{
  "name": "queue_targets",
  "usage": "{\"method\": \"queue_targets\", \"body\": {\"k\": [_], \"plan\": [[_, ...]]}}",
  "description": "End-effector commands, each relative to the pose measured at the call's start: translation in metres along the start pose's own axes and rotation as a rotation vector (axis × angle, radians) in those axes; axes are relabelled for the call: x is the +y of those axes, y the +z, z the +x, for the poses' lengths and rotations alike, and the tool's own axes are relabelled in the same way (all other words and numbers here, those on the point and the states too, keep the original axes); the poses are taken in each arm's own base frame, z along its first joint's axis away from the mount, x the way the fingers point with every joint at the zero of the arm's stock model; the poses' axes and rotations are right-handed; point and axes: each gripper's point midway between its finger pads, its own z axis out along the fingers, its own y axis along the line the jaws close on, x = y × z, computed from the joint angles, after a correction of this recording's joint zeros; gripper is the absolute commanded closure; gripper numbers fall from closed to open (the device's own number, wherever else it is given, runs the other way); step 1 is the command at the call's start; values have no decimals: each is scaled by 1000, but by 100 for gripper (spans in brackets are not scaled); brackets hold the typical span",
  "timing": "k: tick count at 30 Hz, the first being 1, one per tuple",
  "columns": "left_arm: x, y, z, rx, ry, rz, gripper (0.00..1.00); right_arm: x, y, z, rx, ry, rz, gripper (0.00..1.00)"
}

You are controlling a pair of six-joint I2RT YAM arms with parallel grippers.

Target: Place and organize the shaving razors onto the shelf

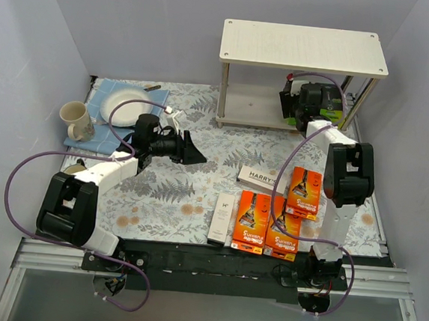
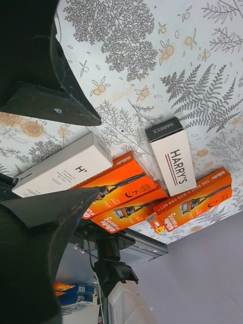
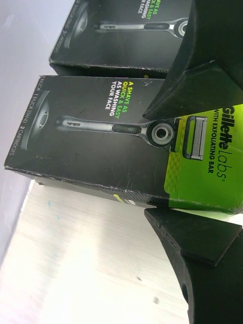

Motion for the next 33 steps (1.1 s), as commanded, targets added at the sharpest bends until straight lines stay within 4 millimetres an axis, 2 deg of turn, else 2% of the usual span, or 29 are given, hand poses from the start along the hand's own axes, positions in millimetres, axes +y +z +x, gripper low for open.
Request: {"method": "queue_targets", "body": {"k": [1,2,4,5,6,8,9,10,11,12,13,15,17,19,20,22,23,24,26,27,28,33], "plan": [[-4,0,-22,-32,58,1,49,-17,-33,-5,37,15,-34,23],[-5,0,-24,-34,60,1,49,-13,-42,-21,4,19,-53,21],[-6,1,-28,-41,68,3,48,-4,-53,-25,-3,15,-82,18],[-6,1,-29,-42,71,0,48,1,-65,-38,-30,16,-105,15],[-6,1,-30,-44,75,-3,47,9,-72,-30,-13,14,-127,13],[-5,0,-30,-43,73,-12,46,22,-94,-33,-11,6,-168,11],[-3,0,-28,-39,67,-17,46,27,-101,-31,-5,8,-185,11],[-2,0,-24,-33,59,-18,45,37,-109,-8,47,5,-214,11],[-2,0,-22,-30,51,-18,44,41,-124,-8,46,3,-224,10],[-2,-1,-19,-28,39,-18,44,43,-130,-2,56,4,-230,10],[-3,-2,-17,-26,33,-16,44,49,-136,19,96,5,-241,9],[-4,-4,-12,-25,31,-16,44,47,-144,21,82,-1,-237,8],[-4,-7,-8,-25,33,-21,44,45,-144,26,84,-2,-229,9],[-3,-8,-4,-19,31,-26,44,44,-138,16,48,1,-222,12],[-2,-8,-1,-15,28,-26,44,52,-132,6,23,5,-275,15],[-2,-9,1,-12,26,-27,44,54,-123,-3,4,12,-288,19],[-2,-9,1,-12,28,-27,44,60,-114,-1,11,24,-310,24],[-2,-10,3,-10,27,-27,44,59,-109,-16,-19,26,-311,27],[-1,-10,3,-10,32,-30,44,67,-97,-18,-20,30,-337,36],[-1,-10,4,-10,32,-31,44,64,-94,-33,-49,29,-335,38],[-1,-11,4,-12,34,-34,44,69,-90,-35,-52,27,-345,42],[2,-13,11,-7,34,-44,44,76,-62,-45,-65,25,-320,45]]}}
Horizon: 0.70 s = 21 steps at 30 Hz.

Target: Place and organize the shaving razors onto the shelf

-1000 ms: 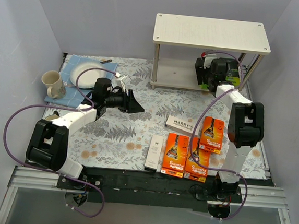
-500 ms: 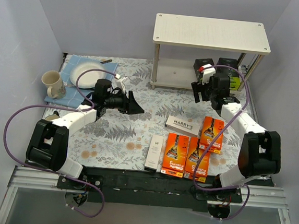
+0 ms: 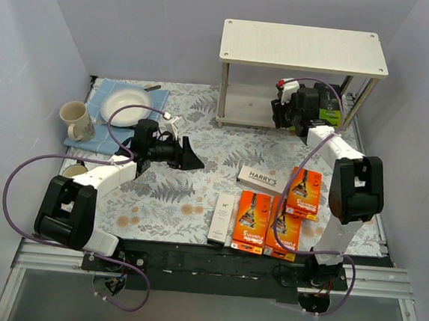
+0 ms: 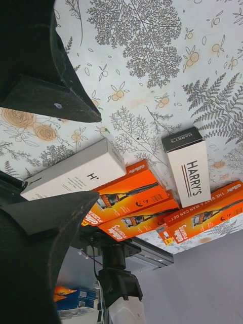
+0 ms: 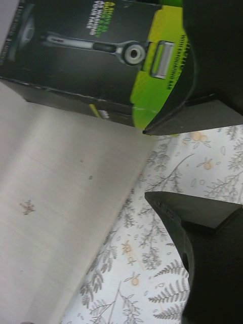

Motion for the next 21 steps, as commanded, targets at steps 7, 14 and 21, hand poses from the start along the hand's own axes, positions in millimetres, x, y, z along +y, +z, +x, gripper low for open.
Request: {"method": "queue_targets", "body": {"k": [7,14,21], "plan": [[-4,-9,-2,-28,40,-6,44,-13,56,-47,-111,-76,152,50],[0,-5,-6,-29,37,-9,44,-39,85,-39,-83,-73,290,55],[3,-2,-5,-27,25,-15,44,-68,89,-21,-49,-66,349,55]]}}
